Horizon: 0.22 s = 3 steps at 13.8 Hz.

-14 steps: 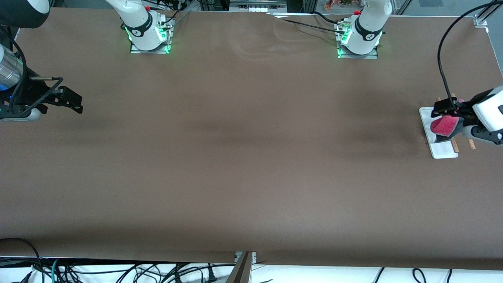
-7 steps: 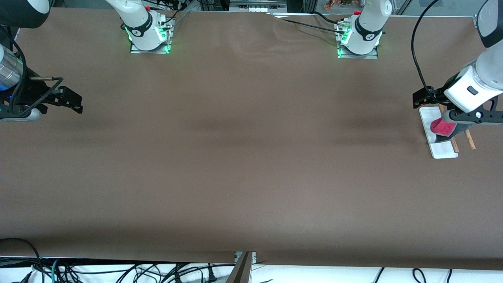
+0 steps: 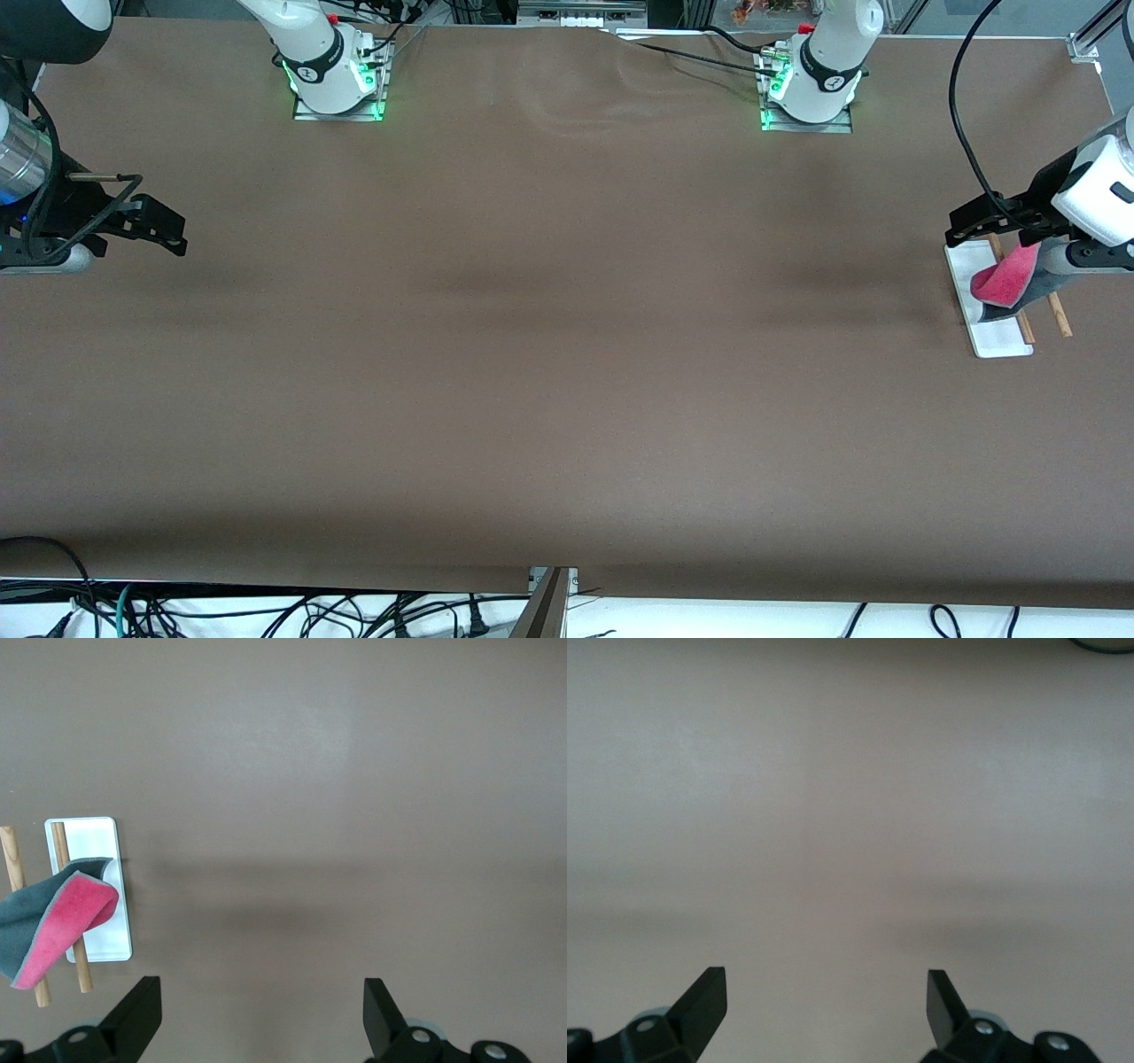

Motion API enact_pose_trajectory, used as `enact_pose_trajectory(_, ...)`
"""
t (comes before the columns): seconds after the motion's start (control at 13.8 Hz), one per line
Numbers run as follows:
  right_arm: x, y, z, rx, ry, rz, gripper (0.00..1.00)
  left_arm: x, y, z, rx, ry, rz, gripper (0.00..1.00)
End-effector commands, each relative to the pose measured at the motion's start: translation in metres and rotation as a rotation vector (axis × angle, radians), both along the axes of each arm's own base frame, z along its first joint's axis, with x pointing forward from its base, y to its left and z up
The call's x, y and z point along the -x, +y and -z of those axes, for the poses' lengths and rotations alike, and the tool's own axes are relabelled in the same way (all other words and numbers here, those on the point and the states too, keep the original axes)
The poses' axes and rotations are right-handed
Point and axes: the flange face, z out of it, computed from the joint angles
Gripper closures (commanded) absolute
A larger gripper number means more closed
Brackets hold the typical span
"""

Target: Pass towel and hang on rack

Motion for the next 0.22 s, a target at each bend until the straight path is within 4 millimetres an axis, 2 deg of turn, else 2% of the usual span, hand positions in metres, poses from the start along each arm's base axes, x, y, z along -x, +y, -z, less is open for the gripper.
enact_pose_trajectory(0.0,-0.0027,0.0015,-0.0057,-0.006,-0.009,-0.009,0.0,-0.0079,-0.0041,-0.0019,0.038,-0.006,-0.008,0.0)
enact_pose_trajectory(0.14,-0.0027,0.0015,-0.0057,-0.006,-0.009,-0.009,0.0,-0.0074,-0.0032,-0.0026,0.036,-0.006,-0.01,0.0)
